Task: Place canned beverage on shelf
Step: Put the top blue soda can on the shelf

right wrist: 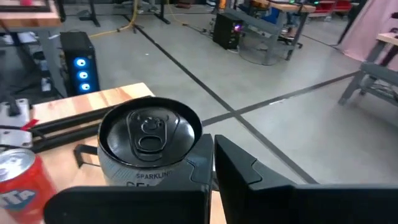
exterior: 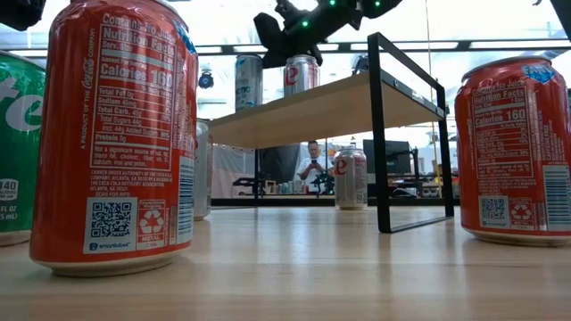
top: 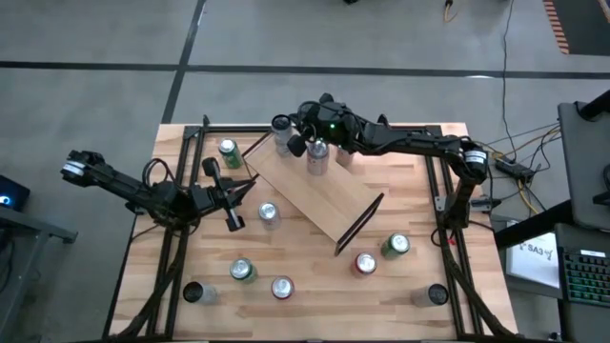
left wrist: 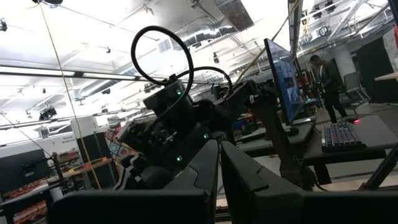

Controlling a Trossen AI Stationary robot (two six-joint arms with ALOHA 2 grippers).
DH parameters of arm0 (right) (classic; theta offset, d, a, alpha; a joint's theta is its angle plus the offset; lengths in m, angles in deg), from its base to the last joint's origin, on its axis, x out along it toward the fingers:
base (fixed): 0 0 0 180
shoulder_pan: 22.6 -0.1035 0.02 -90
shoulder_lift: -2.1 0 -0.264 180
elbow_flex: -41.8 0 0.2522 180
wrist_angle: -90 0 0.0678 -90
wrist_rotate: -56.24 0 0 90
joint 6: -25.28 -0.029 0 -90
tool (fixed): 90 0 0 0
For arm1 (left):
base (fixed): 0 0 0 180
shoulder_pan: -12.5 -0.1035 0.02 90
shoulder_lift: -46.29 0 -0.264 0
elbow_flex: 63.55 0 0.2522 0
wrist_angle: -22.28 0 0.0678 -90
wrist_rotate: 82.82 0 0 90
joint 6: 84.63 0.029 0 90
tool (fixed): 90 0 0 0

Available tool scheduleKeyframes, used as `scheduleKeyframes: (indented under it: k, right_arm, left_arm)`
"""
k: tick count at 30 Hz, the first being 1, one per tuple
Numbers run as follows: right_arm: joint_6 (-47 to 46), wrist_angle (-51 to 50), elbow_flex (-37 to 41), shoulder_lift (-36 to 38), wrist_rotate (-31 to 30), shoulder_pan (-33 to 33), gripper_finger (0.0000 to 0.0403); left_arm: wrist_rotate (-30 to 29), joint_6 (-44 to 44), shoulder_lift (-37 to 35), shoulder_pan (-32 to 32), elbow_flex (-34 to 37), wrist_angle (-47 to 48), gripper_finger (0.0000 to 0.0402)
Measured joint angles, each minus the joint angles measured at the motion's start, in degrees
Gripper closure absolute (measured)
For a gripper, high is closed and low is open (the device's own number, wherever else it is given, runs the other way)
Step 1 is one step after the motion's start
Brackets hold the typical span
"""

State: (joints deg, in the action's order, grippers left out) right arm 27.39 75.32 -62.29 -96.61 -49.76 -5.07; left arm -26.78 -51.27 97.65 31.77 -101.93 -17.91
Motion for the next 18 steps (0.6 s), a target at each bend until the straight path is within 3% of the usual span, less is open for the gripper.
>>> scheduleKeyframes:
  k: [12, 18]
  right_arm:
    - [0.11, 0.4, 0.0, -0.05, 0.97, -0.64, 0.0394]
    - [2.04, -1.76, -1.12, 2.19, -3.54, -1.21, 0.0394]
  left_arm:
    - [-0.02, 0.02, 0.0, 0.02, 0.0, 0.0, 0.0398]
    - [-0.03, 0.01, 0.0, 0.0, 0.0, 0.0, 0.0398]
